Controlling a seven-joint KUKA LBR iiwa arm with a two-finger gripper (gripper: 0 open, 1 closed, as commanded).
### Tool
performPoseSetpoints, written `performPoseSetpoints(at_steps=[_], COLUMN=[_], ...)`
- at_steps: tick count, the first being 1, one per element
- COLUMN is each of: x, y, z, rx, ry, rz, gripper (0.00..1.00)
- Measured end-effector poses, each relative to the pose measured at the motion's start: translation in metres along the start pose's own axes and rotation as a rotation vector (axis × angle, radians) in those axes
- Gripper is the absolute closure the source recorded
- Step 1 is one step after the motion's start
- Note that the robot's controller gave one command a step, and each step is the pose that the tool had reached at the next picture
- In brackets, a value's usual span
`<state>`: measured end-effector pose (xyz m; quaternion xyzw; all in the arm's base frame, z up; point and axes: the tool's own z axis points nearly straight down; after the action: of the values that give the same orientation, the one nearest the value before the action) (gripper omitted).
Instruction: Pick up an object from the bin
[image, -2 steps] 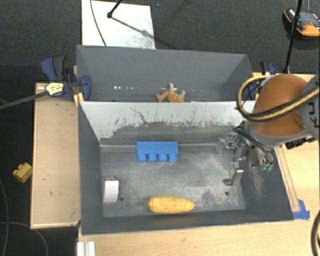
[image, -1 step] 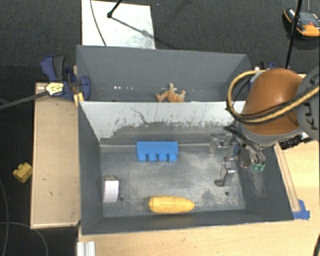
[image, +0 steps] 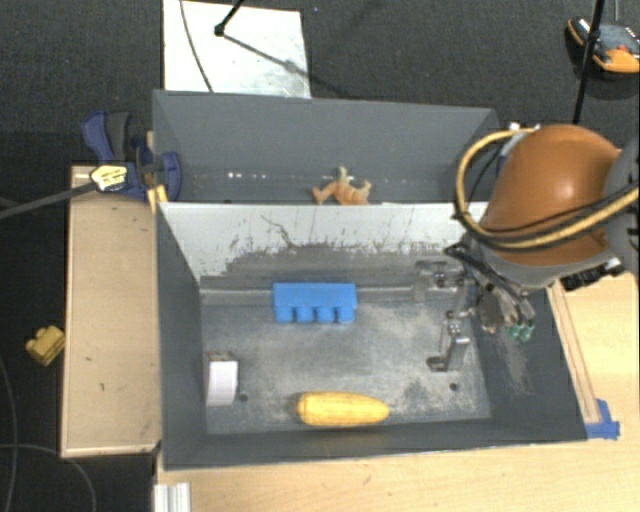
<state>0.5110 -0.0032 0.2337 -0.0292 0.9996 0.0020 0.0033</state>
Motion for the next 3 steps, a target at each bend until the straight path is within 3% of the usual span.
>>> performPoseSetpoints(at_steps=[1, 2, 3], x=[0.007, 0.019, 0.017], y=[0.005, 0.029, 0.033], z=[0.035, 0.068, 0.104], rx=[0.007, 0.003, 0.004], ry=[-0.006, 0.007, 0.004], rz=[-0.055, -0.009, 0.04], gripper=[0.0, 0.0, 0.0])
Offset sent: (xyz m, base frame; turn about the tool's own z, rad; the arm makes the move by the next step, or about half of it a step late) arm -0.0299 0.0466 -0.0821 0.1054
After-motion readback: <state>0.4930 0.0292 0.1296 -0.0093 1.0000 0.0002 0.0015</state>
